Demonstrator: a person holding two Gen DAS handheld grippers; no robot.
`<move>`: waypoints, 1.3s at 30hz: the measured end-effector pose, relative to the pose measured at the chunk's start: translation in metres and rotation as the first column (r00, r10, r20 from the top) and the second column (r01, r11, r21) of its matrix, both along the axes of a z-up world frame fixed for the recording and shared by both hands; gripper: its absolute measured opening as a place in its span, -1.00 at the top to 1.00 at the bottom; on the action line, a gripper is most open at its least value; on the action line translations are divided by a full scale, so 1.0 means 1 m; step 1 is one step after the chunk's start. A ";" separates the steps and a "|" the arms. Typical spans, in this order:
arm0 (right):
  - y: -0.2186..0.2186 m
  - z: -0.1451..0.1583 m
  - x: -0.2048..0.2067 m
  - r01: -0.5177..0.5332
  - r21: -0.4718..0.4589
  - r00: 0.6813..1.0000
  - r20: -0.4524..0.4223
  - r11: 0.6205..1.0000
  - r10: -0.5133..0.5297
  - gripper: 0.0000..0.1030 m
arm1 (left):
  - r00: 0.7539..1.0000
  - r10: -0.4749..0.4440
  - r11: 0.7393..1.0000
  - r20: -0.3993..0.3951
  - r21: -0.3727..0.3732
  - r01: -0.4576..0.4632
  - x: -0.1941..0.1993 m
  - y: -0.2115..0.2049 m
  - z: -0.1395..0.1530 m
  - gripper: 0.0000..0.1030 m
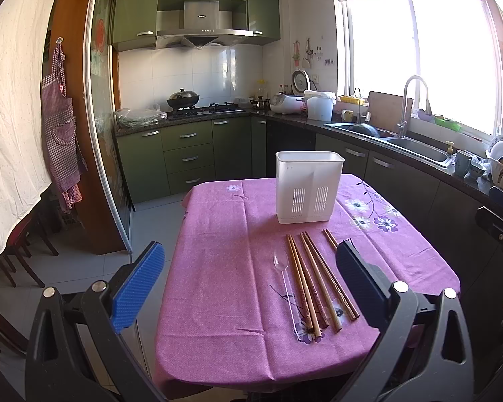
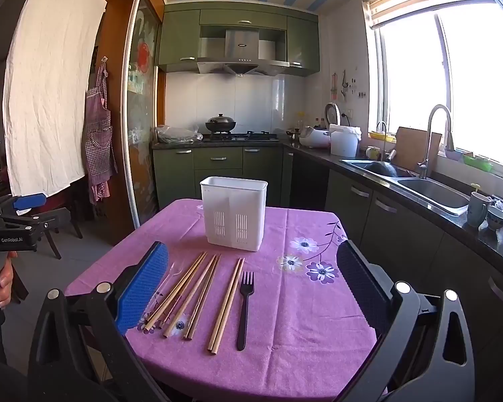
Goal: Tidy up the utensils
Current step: 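Move both tools toward the utensils lying on the tablecloth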
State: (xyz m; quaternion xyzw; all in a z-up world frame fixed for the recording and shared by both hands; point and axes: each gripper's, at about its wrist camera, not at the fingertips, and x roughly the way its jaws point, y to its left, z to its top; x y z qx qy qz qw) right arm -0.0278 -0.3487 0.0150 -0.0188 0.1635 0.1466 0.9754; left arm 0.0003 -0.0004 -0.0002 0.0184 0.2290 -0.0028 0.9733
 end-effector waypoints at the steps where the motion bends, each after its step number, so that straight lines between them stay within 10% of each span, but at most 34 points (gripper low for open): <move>1: 0.000 0.000 0.000 0.000 0.000 1.000 0.000 1.000 0.000 -0.93 | 1.000 0.001 1.000 -0.002 -0.001 -0.001 0.000 0.000 0.000 -0.89; 20: -0.002 -0.006 0.018 0.086 -0.056 0.995 -0.041 0.995 -0.088 -0.93 | 1.000 -0.001 1.000 -0.019 0.001 0.001 0.004 0.000 -0.002 -0.89; 27: -0.015 -0.015 0.064 0.107 -0.088 0.984 -0.136 0.990 -0.119 -0.93 | 0.990 0.013 1.000 -0.140 0.009 -0.012 0.049 -0.004 -0.032 -0.89; 35: -0.016 -0.050 0.153 0.003 -0.060 0.894 -0.447 0.998 -0.030 -0.93 | 0.922 -0.062 0.998 -0.382 -0.048 0.047 0.119 -0.021 -0.070 -0.88; 39: 0.000 -0.073 0.188 -0.070 -0.082 0.823 -0.568 0.994 0.011 -0.93 | 0.865 -0.082 0.996 -0.495 -0.069 0.055 0.147 -0.030 -0.087 -0.52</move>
